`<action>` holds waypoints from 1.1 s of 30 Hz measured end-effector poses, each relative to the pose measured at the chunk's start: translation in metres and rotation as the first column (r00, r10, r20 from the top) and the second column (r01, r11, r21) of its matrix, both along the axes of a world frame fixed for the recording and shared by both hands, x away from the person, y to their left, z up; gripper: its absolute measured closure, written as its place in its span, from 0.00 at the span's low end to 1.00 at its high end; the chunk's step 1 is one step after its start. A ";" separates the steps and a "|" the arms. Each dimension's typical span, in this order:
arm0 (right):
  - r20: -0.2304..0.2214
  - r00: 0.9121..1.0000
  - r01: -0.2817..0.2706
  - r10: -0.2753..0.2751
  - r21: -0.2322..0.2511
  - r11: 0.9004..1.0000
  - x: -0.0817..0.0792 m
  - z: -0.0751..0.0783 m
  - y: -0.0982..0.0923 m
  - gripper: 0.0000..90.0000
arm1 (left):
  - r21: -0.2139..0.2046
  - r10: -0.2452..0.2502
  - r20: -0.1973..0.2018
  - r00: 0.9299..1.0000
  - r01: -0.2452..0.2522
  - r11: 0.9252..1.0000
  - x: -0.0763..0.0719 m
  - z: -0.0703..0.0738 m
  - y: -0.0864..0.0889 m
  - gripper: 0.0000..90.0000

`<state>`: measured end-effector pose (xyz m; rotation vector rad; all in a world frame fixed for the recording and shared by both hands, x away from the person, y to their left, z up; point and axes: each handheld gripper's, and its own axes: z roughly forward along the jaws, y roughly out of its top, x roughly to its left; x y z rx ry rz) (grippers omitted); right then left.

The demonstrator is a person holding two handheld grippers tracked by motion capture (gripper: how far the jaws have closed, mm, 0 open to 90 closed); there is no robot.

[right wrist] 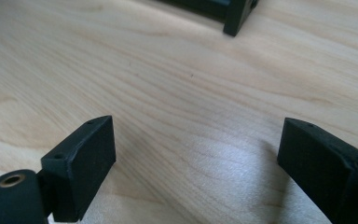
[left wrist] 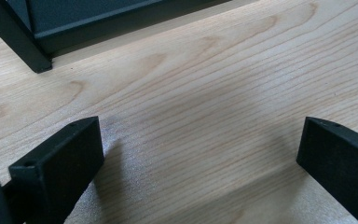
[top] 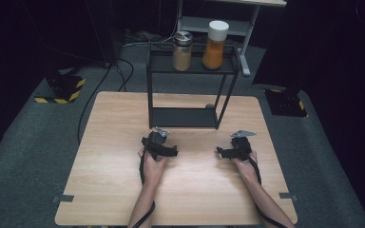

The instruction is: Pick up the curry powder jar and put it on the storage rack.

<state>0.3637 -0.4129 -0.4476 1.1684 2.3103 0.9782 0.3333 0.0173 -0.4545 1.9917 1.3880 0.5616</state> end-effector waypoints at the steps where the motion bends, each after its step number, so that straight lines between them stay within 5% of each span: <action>1: 0.004 1.000 -0.001 0.001 -0.003 1.000 -0.001 0.000 0.001 0.11 | 0.000 0.000 0.000 1.000 0.000 1.000 0.000 0.000 0.000 0.00; 33: -0.002 1.000 0.001 -0.001 0.000 1.000 0.000 0.000 0.000 0.10 | 0.000 -0.001 -0.001 1.000 0.001 1.000 0.000 0.000 0.000 0.00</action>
